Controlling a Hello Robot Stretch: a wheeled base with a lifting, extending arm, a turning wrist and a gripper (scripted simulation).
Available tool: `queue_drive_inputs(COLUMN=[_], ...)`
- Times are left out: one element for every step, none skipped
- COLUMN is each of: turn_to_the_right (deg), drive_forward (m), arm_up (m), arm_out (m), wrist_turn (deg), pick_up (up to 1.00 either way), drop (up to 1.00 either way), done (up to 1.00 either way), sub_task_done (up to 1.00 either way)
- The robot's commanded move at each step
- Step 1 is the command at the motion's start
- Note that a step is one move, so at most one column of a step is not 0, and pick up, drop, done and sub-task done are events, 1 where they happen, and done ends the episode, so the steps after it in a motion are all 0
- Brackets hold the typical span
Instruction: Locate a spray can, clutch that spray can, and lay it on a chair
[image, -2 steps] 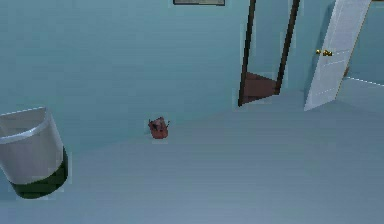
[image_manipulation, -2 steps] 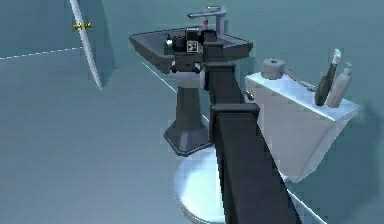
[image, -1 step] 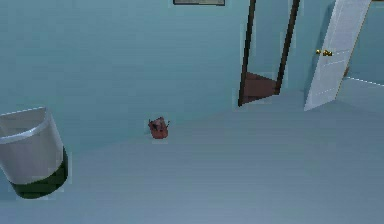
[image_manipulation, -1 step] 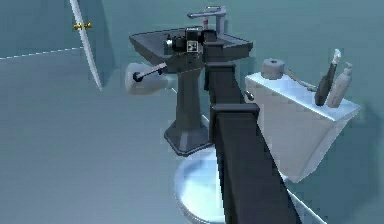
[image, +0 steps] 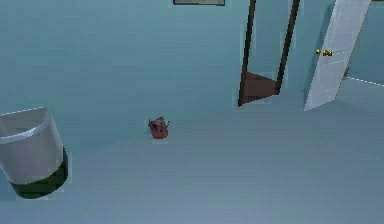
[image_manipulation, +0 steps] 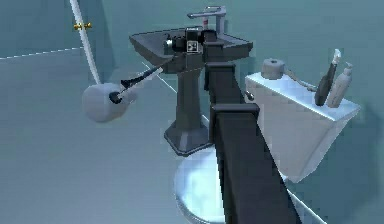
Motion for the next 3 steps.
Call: queue_drive_inputs(turn_to_the_right=[0.0, 0.0, 3.0], drive_forward=[0.00, 0.00, 0.00], arm_up=[0.00, 0.00, 0.00], arm_out=[0.00, -0.48, 0.00], wrist_turn=[-42.0, 0.0, 0.0], pick_up=[0.00, 0.00, 0.00], drop=[0.00, 0.00, 0.00], done=[0.00, 0.00, 0.00], sub_task_done=[0.00, 0.00, 0.00])
